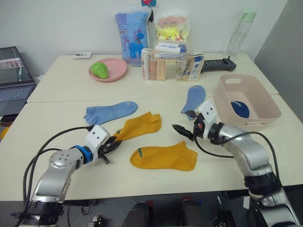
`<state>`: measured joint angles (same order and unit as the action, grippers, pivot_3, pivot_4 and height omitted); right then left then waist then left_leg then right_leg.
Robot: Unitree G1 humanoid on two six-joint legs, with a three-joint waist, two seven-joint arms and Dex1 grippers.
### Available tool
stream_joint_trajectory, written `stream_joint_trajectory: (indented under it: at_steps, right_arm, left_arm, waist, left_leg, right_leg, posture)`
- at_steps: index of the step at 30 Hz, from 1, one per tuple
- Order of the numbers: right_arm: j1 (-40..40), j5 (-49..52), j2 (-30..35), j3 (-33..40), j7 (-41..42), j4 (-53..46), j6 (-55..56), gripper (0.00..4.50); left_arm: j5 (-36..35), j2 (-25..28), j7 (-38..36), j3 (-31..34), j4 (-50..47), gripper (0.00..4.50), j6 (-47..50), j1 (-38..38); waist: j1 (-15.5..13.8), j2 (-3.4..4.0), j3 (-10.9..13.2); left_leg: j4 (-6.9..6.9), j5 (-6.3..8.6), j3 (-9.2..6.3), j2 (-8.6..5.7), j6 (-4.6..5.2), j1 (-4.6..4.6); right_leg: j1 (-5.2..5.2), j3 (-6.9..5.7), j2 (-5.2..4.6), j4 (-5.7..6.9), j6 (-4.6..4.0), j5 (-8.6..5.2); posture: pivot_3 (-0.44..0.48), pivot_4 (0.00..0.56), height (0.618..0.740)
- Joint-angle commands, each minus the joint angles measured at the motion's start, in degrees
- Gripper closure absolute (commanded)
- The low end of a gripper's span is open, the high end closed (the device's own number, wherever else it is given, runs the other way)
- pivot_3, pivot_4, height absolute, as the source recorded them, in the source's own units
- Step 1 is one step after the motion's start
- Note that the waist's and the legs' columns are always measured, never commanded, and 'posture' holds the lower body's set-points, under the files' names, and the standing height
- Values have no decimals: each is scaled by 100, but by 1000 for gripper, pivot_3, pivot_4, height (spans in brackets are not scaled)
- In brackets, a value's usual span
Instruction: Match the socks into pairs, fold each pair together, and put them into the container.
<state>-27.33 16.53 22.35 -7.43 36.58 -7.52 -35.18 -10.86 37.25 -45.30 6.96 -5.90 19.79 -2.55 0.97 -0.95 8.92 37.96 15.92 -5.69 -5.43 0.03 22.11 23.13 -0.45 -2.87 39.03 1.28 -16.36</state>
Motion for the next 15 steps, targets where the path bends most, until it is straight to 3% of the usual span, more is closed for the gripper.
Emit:
stream_joint_trajectory:
  at_steps: [1, 6, 8, 15]
  right_arm:
    - [-461, -97, -107, -119, 233, 613, 356, 0]
    - [-1136, -176, -483, -262, 445, 1665, 571, 0]
    - [-1619, -314, -797, -350, 548, 2678, 859, 0]
    - [-2893, -760, -1423, -371, 707, 5274, 1520, 0]
  left_arm:
    - [-461, -35, 192, 662, -349, 2107, 126, 150]
    - [-1091, -451, 606, 1245, -271, 482, 338, 23]
    - [-1285, -608, 639, 1286, -98, 38, 498, -6]
    - [-1063, -715, 805, 936, 364, 38, 380, -188]
  waist:
    - [21, 0, 0]
    - [46, 0, 0]
    - [59, -1, 0]
    - [80, -1, 0]
  left_leg:
    - [-2, 0, 0, 0, 0, 0]
    - [2, 0, 2, 0, 0, 1]
    - [3, 0, 0, 0, -1, 0]
    - [1, -1, 3, 0, -2, 0]
  right_leg:
    - [1, 0, 0, -1, 0, 0]
    - [0, -2, 0, -1, -1, 0]
    - [0, -4, 0, 0, -1, 1]
    - [3, -5, 1, 2, -3, 2]
  posture:
    - [0, 150, 740]
    - [0, 150, 740]
    - [0, 150, 740]
    - [0, 150, 740]
